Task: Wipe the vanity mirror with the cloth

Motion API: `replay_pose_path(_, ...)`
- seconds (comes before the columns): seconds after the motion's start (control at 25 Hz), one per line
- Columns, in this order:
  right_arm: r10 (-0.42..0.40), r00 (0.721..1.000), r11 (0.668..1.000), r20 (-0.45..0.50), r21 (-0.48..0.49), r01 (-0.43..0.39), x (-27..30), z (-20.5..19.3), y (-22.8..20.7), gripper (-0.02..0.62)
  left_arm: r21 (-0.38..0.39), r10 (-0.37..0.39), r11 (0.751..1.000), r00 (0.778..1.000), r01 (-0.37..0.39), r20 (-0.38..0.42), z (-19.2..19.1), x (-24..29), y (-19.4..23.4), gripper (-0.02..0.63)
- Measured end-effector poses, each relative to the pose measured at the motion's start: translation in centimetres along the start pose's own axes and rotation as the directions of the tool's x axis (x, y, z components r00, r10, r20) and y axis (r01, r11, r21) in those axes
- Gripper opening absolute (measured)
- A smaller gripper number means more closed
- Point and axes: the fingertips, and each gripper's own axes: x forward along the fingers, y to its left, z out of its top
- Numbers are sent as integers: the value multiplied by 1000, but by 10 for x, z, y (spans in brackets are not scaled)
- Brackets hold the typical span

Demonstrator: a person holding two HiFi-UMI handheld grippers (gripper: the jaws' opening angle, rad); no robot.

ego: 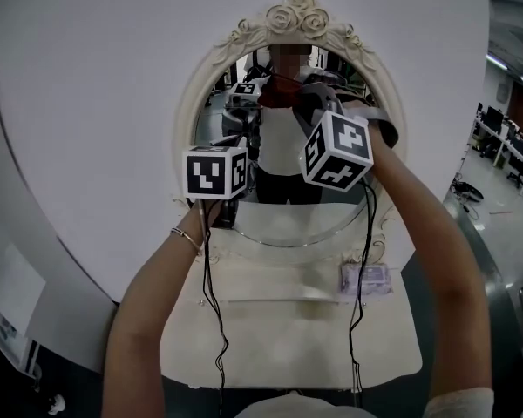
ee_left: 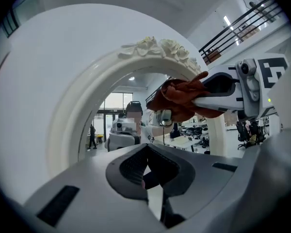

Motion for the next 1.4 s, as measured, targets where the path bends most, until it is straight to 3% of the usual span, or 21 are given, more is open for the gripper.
replay_pose_path(0.64, 147, 989, 989, 11, -11, -147, 12, -12, 118, 63, -43, -15, 999, 994, 10, -110, -119, 7, -14, 11)
replay_pose_path(1.0, 237, 971, 971, 20, -4, -237, 20, -24, 191, 63, -63, -46, 997, 975, 33, -220, -193, 8, -29, 11)
replay_pose_path(1.4, 344, 939, 938, 33, 41, -345, 19, -35, 270, 63, -110, -63, 993, 963, 35, -264, -259, 3, -40, 11)
